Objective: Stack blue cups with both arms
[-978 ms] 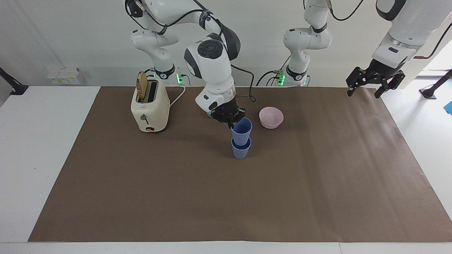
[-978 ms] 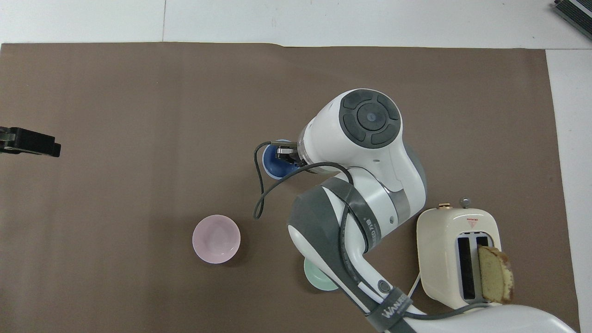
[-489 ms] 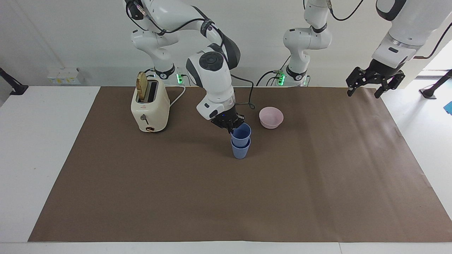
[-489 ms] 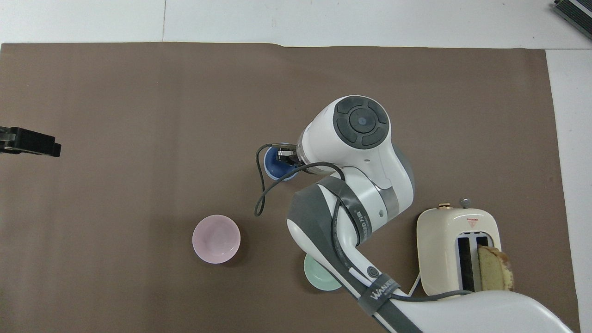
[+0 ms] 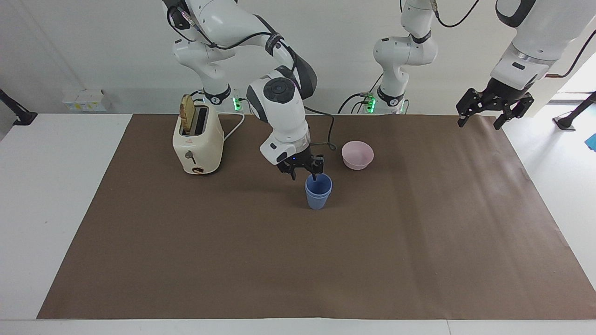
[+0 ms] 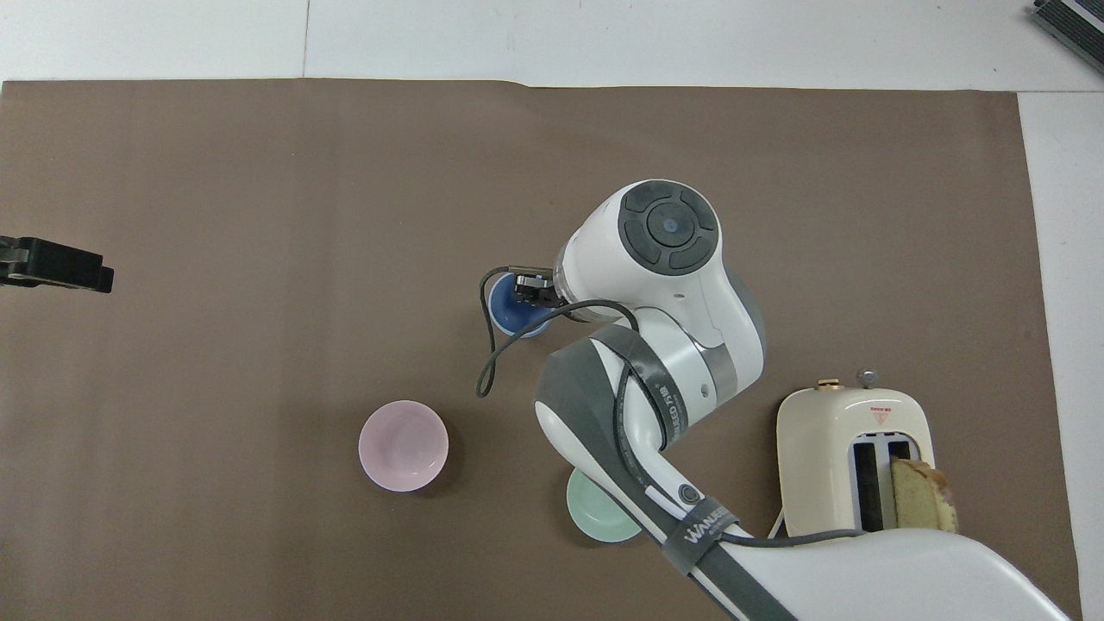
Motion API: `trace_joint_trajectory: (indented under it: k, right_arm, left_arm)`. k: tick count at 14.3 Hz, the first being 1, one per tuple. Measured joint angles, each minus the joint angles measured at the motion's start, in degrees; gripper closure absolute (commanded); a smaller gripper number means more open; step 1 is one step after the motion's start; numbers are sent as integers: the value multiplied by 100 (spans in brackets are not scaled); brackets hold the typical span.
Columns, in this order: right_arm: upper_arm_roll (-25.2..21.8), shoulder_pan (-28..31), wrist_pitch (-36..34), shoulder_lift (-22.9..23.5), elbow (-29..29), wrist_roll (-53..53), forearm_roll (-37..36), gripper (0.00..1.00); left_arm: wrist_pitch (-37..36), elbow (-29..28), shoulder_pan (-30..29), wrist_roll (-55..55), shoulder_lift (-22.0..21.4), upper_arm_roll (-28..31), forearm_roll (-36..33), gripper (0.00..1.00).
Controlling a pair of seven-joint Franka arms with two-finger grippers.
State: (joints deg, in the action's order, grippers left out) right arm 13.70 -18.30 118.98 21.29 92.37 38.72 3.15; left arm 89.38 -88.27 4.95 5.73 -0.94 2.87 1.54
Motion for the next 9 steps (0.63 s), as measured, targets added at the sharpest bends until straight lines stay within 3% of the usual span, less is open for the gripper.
trace_joint_trajectory:
  k: [9]
  right_arm:
    - [-177,816,-2242,-789,-875,-853,-706,0]
  left_arm:
    - [0,0,0,-1,0,0,0,0]
